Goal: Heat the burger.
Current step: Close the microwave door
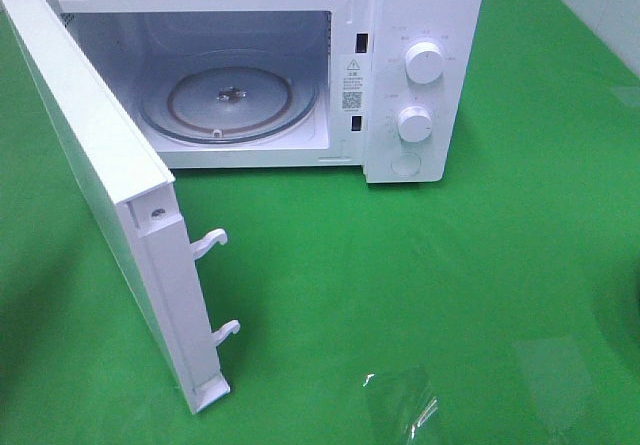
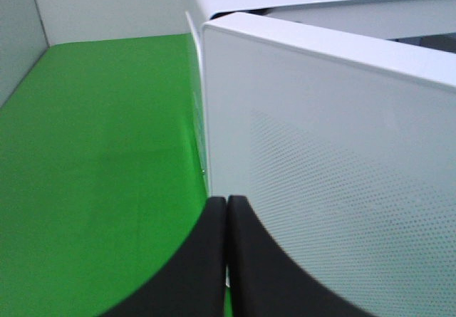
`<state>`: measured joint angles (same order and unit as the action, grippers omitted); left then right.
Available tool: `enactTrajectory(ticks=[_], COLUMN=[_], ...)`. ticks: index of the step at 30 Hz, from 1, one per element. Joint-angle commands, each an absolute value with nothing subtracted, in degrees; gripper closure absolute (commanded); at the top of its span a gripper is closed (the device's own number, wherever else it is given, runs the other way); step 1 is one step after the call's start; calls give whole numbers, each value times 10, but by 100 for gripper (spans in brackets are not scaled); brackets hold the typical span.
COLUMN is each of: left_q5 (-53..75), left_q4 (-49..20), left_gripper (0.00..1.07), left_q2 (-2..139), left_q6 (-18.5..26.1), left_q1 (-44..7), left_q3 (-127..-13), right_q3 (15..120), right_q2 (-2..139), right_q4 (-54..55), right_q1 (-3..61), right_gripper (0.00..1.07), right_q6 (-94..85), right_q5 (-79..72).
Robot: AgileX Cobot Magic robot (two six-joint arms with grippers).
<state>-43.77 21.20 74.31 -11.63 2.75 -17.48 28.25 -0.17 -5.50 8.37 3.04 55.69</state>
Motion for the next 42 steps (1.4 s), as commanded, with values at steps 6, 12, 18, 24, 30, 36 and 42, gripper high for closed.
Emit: enactTrajectory(ticks=[6,12,18,24,30,36,42], left_q5=[-476,-473,-476,-477,-474,-473,-472], left_q4=[284,261,193,150,101,81,44], left_gripper=[107,107,107,107,107,107,107], left_q2=[802,840,864,892,922,945,966], left_q6=[-191,-162,-127,-107,-88,-87,-70], left_q1=[16,-44,-93,-140,-188,-218,-243], left_q3=[-206,-230,-231,-248,-286,-316,-341], right_q3=[281,281,281,281,281,281,281], right_q2=[-18,-18,-18,-18,-18,-18,-18], right_q4=[-55,-55,-55,-55,-55,-54,-54], right_q1=[80,80,80,80,80,80,80], right_gripper=[32,32,32,32,32,32,32], right_q6=[30,30,30,30,30,30,29], right_q5=[551,551,551,551,551,551,551])
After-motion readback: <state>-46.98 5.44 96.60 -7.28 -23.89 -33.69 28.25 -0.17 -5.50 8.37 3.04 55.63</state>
